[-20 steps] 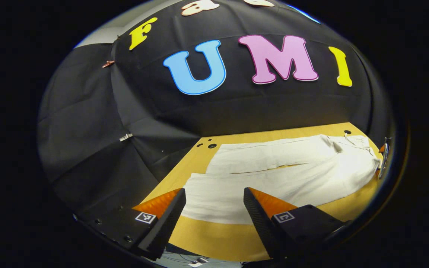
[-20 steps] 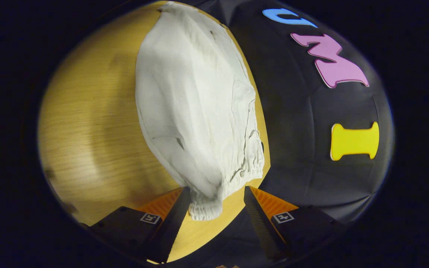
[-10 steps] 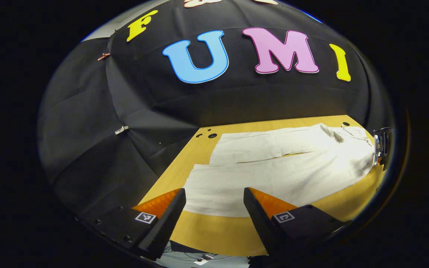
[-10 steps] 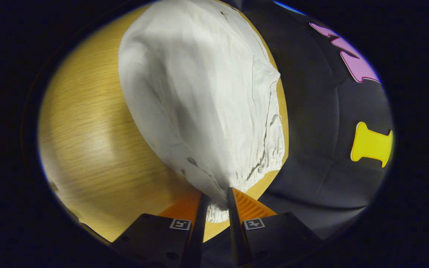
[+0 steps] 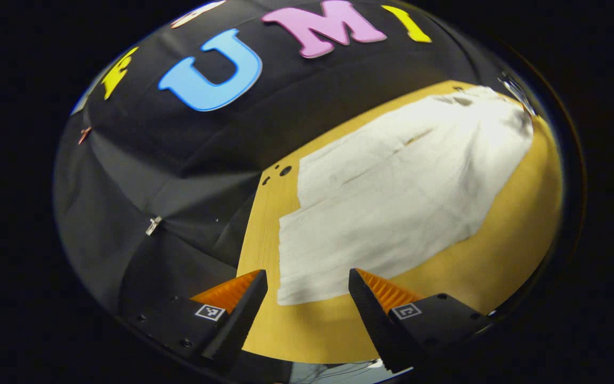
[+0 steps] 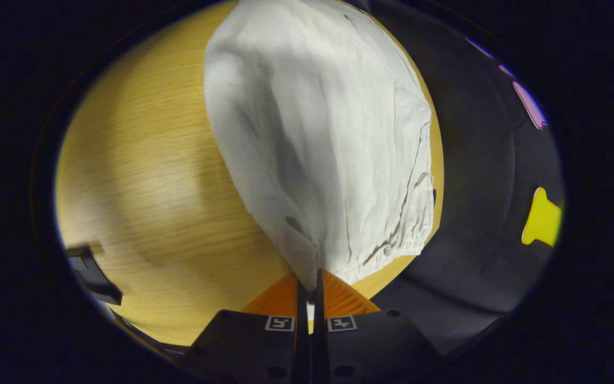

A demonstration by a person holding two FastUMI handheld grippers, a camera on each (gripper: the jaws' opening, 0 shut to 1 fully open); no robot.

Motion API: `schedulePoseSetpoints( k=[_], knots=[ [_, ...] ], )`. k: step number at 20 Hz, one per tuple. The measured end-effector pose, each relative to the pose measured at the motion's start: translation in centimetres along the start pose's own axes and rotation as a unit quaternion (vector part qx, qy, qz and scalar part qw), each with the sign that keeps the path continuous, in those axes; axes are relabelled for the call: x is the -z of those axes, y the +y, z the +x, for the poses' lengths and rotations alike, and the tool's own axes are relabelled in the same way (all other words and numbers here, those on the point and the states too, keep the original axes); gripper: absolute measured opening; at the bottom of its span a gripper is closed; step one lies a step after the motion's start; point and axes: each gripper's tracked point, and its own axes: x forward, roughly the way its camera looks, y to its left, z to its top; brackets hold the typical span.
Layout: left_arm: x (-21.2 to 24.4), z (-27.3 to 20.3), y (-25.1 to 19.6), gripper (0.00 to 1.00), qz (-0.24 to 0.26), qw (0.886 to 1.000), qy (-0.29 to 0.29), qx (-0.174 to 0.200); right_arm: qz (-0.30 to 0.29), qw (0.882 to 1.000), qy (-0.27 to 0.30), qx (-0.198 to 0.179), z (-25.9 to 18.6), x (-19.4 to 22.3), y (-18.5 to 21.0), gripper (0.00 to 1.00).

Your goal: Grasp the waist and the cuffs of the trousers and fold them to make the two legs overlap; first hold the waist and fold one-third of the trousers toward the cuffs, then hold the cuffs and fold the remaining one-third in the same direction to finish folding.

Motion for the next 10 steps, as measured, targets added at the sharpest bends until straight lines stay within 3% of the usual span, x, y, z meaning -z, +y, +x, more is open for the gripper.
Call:
schedulePoseSetpoints(
  k=[3, 5, 7, 10],
  knots=[
    [3.8, 2.2, -0.8, 0.98, 0.089, 0.994, 0.037, 0.050, 0.003, 0.999, -0.024, -0.033, -0.4, -1.1, 0.1, 0.05],
    [6.3, 2.8, -1.4, 0.97, 0.169, 0.980, 0.063, 0.088, -0.040, 0.998, -0.039, -0.033, -1.0, -1.3, 0.5, 0.05],
    [7.4, 3.7, -0.7, 0.96, 0.210, 0.971, 0.068, 0.096, -0.072, 0.996, -0.043, -0.023, -0.9, -1.1, 0.4, 0.05],
    [7.7, 5.6, 1.3, 0.97, 0.242, 0.963, 0.068, 0.094, -0.061, 0.997, -0.037, -0.026, -0.5, -0.5, 0.3, 0.05]
  ],
)
